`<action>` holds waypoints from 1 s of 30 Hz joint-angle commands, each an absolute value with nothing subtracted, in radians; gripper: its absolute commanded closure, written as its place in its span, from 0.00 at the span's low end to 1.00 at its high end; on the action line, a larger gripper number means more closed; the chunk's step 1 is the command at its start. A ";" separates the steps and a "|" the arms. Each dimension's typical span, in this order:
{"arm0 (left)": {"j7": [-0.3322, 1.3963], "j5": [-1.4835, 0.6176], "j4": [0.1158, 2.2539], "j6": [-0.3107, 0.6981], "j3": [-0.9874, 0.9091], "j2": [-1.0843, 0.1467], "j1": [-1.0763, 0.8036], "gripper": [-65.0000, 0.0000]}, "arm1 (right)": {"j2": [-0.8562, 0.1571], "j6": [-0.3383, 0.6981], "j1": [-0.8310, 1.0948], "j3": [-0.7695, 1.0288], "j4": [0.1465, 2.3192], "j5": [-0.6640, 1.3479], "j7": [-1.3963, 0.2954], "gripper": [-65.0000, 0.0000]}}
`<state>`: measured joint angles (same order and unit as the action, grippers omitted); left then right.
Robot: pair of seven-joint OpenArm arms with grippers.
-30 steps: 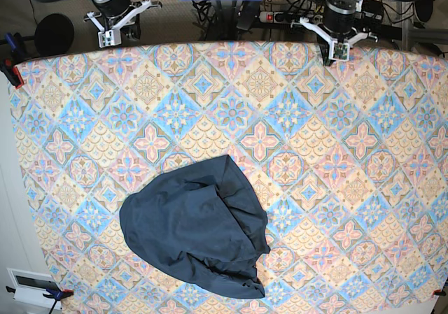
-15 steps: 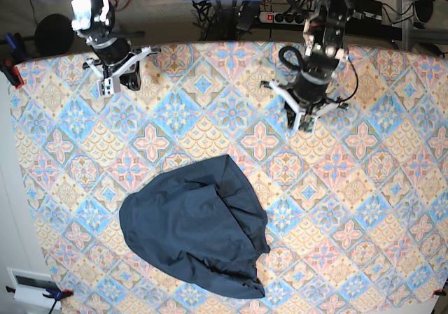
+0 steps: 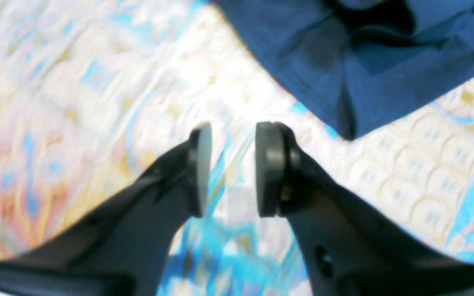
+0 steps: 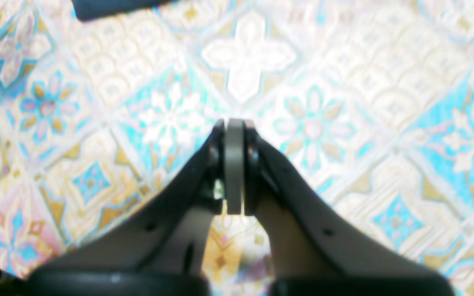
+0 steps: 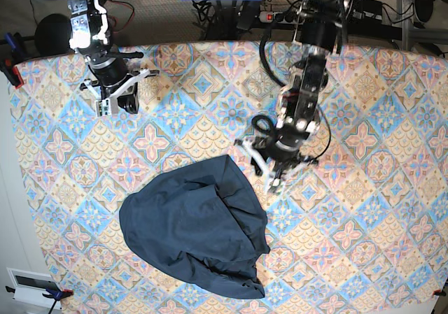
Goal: Layout the t-shirt on the table in an organized manner, then fold the t-shirt properly
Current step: 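Reach the left gripper down and grasp the navy t-shirt's edge, then drag the held shirt edge with the left gripper away from the pile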
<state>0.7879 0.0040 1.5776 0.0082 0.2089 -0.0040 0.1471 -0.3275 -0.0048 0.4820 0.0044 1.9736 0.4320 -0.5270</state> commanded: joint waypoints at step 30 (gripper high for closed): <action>0.351 -0.476 0.792 0.010 0.470 0.156 0.559 0.98 | -0.334 -0.002 0.478 0.012 1.995 0.437 -0.501 1.00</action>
<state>0.3733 -0.4747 0.7708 0.0032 0.4751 0.1471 0.5220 -0.3241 -0.0040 0.4820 0.0036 1.9759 0.4309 -0.5255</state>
